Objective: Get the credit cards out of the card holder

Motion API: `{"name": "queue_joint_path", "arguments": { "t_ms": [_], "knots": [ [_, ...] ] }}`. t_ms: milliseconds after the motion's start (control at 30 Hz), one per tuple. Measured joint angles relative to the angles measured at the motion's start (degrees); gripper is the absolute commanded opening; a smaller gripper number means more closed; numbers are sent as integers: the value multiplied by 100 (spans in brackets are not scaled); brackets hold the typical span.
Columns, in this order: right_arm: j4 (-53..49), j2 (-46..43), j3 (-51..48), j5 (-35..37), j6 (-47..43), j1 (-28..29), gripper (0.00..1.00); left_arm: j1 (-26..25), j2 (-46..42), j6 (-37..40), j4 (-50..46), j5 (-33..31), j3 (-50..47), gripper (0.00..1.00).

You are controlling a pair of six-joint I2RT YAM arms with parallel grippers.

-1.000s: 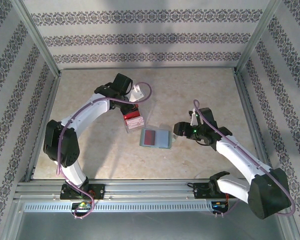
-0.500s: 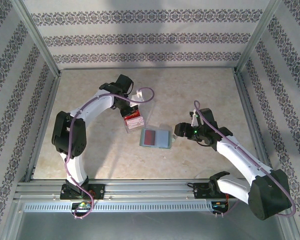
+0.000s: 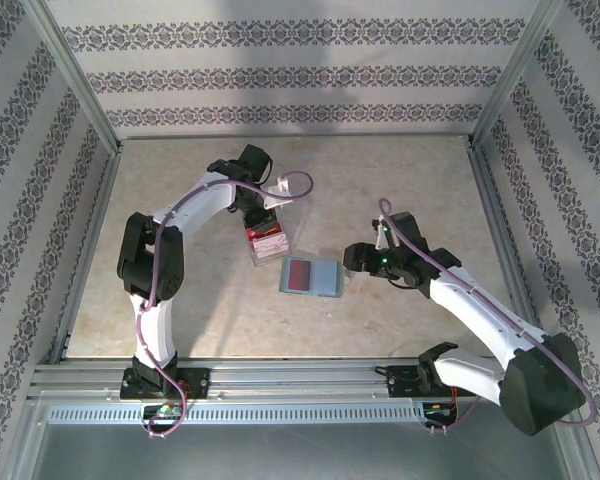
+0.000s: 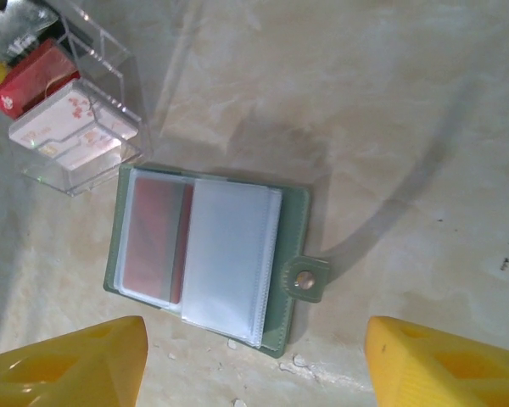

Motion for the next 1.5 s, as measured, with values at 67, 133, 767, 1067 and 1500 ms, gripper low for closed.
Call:
{"name": "queue_joint_path", "arguments": {
  "t_ms": [67, 133, 767, 1067, 1500],
  "knots": [
    [-111, 201, 225, 282, 0, 369, 68, 0, -20, -44, -101, 13, 20, 43],
    [-256, 479, 487, 581, 7, 752, 66, 0, -83, -122, -166, 50, 17, 43],
    [-549, 3825, 2544, 1458, 286, 2494, 68, 0, -3182, -4581, 1615, -1451, -2717, 53],
    [-560, 4367, 2754, 1462, 361, 2494, 72, 0, -3738, -5602, 1869, -1596, -3322, 54],
    [-544, 4417, 2734, 1499, 481, 2490, 64, 0, -3781, -5949, 2074, -1526, -3412, 54]
  ]
}}
